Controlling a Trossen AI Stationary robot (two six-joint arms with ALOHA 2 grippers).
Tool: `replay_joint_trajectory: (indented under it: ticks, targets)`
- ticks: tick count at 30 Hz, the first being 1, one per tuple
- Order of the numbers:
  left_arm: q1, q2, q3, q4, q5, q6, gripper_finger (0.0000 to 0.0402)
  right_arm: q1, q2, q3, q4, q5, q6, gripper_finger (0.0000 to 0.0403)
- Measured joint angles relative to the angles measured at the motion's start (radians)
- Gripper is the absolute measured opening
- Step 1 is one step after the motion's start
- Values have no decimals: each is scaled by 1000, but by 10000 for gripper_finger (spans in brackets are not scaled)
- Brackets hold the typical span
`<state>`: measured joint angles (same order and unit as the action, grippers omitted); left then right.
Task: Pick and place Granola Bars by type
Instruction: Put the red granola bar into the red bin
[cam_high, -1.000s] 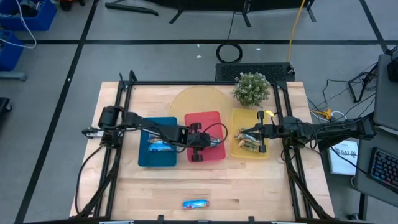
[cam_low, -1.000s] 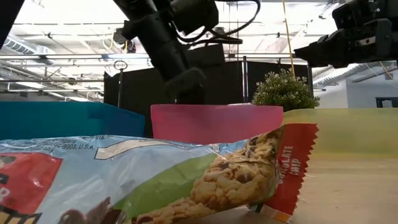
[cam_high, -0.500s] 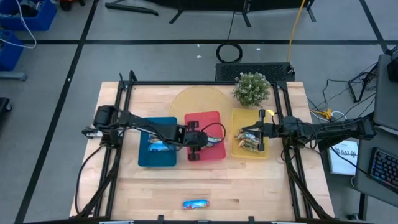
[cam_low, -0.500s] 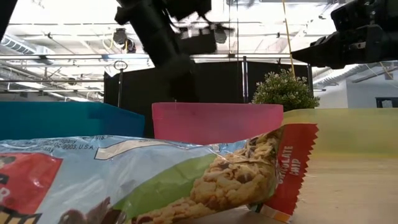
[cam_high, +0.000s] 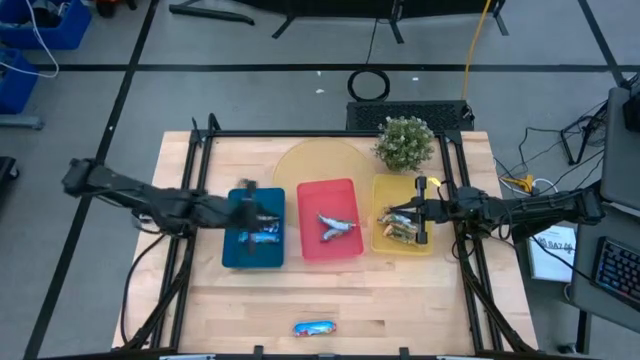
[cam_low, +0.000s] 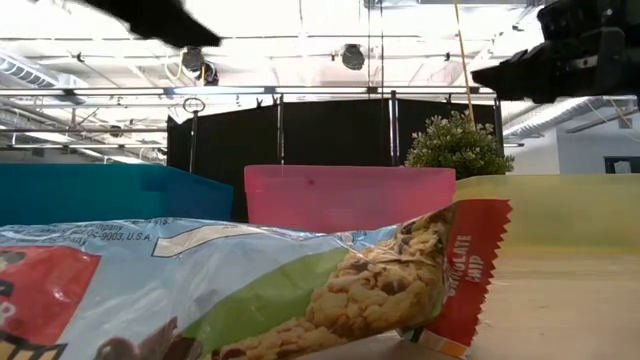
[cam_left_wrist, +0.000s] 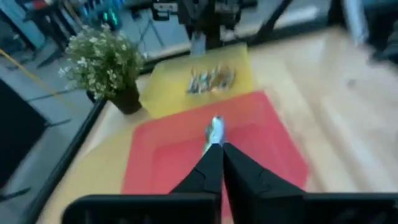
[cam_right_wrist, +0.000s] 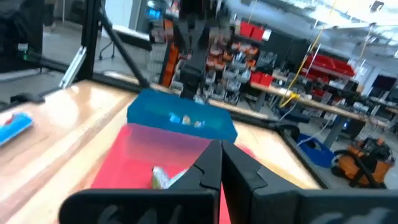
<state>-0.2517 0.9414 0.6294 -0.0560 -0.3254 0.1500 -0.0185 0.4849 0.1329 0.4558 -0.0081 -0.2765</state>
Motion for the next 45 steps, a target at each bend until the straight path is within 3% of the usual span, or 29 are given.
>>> replay_joint_trajectory:
  ticks: [4, 9, 19, 34, 40, 45]
  targets:
    - [15, -213, -228, 218, -5, -50, 9, 0, 2, 0, 60, -2, 1, 0]
    - [14, -368, -386, 260, -3, -7, 5, 0, -24, 0, 89, 7, 10, 0]
    - [13, -418, -607, 585, 10, 76, 3, 0, -62, 0, 16, 6, 38, 0]
    - [16, -418, -619, 582, 1, 65, 20, 0, -58, 0, -13, 6, 156, 0]
    - [16, -418, -619, 579, 1, 49, 10, 0, -58, 0, -17, 7, 103, 0]
    - [16, -418, -619, 576, 10, -75, 4, 0, -59, 0, -39, 7, 98, 0]
